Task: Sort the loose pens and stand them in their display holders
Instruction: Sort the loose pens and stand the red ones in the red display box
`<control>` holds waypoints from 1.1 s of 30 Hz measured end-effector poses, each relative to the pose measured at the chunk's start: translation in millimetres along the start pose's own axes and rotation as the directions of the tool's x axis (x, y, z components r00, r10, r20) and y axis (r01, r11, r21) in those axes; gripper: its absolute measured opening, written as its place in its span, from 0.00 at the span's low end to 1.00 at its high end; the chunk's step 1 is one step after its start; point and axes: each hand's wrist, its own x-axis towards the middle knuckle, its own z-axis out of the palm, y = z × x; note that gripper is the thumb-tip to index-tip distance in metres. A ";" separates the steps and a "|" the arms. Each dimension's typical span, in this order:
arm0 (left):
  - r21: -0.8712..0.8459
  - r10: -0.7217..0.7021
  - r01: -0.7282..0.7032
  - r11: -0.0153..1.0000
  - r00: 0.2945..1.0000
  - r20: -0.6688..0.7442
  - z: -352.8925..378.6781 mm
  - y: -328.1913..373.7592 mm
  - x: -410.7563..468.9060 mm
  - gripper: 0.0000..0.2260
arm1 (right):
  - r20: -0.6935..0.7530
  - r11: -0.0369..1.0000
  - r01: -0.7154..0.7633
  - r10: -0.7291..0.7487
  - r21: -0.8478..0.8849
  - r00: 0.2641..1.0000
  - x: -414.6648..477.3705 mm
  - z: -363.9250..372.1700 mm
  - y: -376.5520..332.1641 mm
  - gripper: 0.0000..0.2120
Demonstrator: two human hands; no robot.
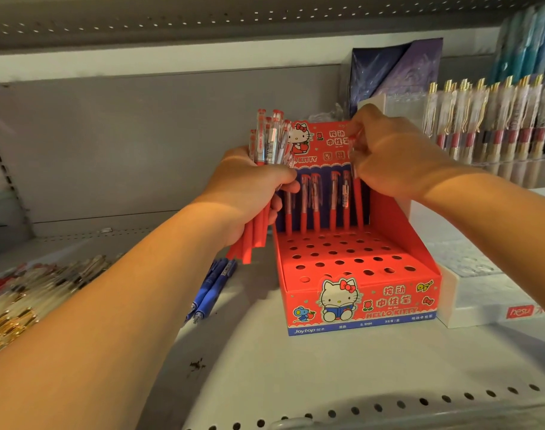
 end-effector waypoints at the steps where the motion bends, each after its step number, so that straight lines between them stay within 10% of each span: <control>1: 0.001 -0.002 0.002 1.000 1.000 0.001 0.1 0.1 -0.1 0.02 | 0.006 1.000 -0.004 0.004 -0.013 1.000 0.3 0.2 1.1 0.13; 24: -0.014 -0.011 0.011 1.000 1.000 0.025 2.0 0.4 -2.3 0.04 | 0.191 0.711 0.112 0.032 -0.694 0.981 -7.8 0.9 -9.2 0.14; 26: -0.024 -0.016 0.017 1.000 0.999 0.042 1.9 1.2 -2.8 0.05 | 0.130 0.815 0.096 -0.026 -0.571 0.991 -5.1 1.4 -6.5 0.12; 29: -0.067 -0.026 0.031 0.997 0.997 0.076 3.2 2.8 -4.3 0.05 | 0.061 0.992 -0.041 0.034 0.116 0.998 -4.4 3.8 -18.4 0.10; 33: -0.104 0.003 0.012 0.994 0.991 0.135 3.5 4.8 -6.3 0.03 | 0.167 0.696 -0.152 0.046 0.702 0.985 -9.1 16.8 -40.4 0.07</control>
